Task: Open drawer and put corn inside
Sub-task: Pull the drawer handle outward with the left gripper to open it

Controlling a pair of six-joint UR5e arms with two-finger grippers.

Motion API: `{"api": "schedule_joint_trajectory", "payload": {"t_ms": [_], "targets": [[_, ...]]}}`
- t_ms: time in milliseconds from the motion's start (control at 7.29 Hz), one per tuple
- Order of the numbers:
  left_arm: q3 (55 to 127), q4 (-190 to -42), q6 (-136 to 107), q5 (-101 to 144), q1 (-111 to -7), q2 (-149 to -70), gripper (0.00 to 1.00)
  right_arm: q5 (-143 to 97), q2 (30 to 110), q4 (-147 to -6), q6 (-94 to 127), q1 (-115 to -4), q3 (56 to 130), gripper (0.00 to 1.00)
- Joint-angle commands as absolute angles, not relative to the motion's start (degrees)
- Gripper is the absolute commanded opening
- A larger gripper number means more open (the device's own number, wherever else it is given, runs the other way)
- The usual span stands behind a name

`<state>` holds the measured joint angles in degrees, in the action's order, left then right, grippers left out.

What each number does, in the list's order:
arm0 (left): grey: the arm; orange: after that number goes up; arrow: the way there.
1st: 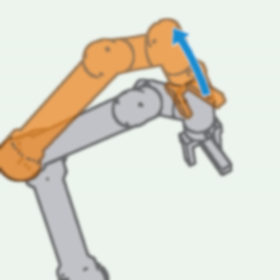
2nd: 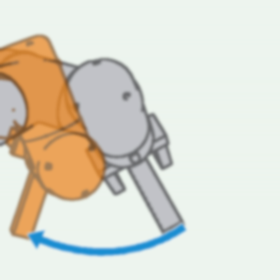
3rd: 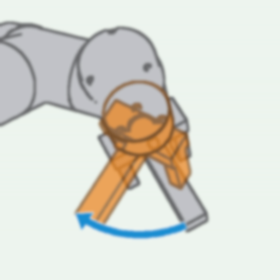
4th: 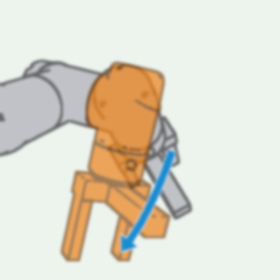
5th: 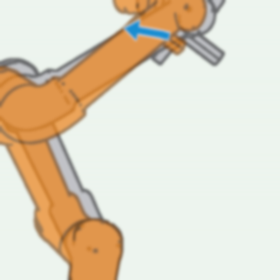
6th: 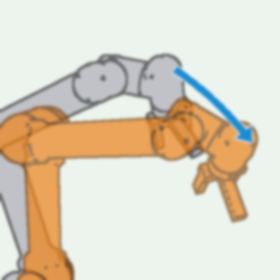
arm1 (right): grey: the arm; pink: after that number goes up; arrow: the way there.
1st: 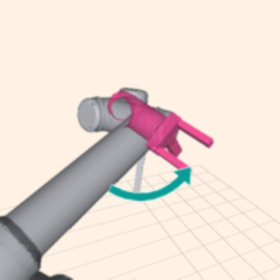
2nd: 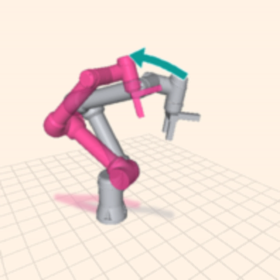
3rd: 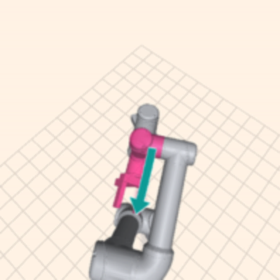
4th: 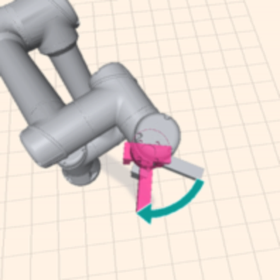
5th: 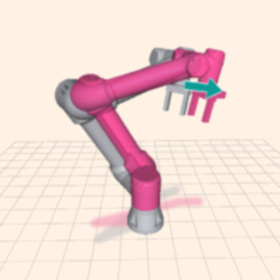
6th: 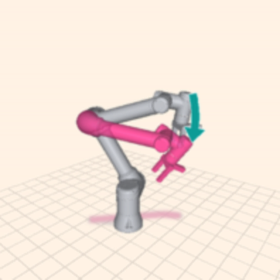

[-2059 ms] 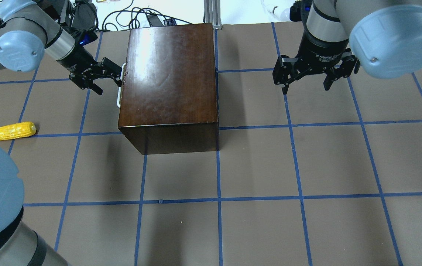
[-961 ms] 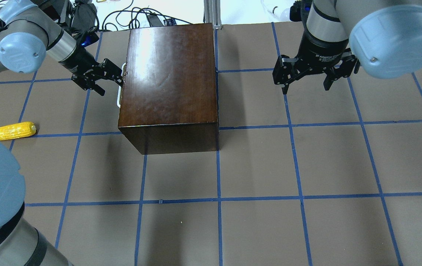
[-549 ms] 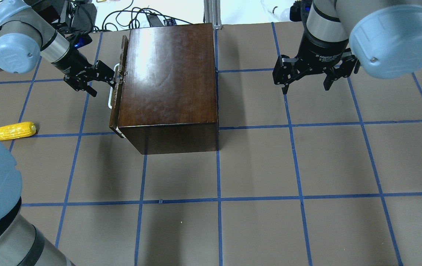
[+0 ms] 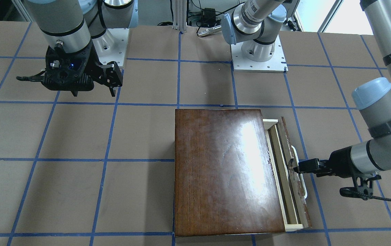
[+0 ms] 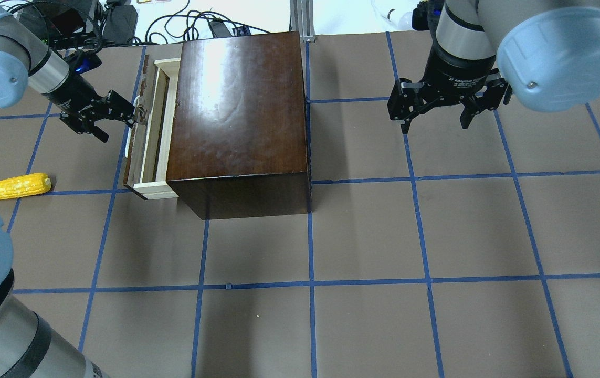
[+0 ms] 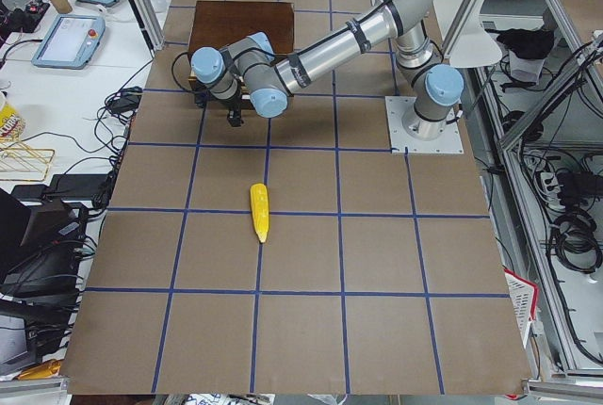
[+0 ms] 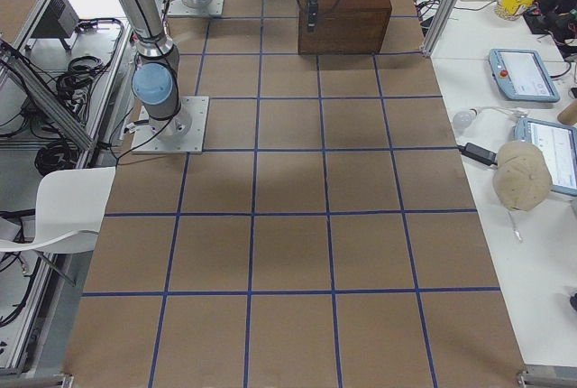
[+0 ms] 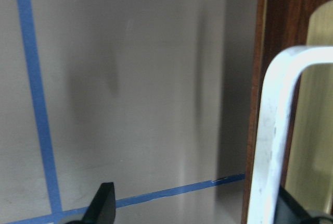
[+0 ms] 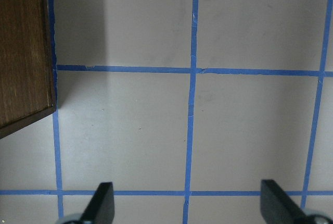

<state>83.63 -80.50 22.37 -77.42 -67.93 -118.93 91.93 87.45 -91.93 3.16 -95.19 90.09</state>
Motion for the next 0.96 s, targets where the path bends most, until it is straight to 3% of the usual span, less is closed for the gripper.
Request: {"api": "schedule_joint_trajectory", "payload": {"t_ms": [0,824], "targets": [[83.41,-80.42,22.41,-79.45,-66.8,-119.0,1.0,91.93,87.45,-91.93,3.16,-95.19,90.09,1.0],[83.41,-80.77,22.32,-79.54,-66.8,-117.51,1.0,91.93,87.45,-91.93,3.16,-95.19,90.09,1.0]]}}
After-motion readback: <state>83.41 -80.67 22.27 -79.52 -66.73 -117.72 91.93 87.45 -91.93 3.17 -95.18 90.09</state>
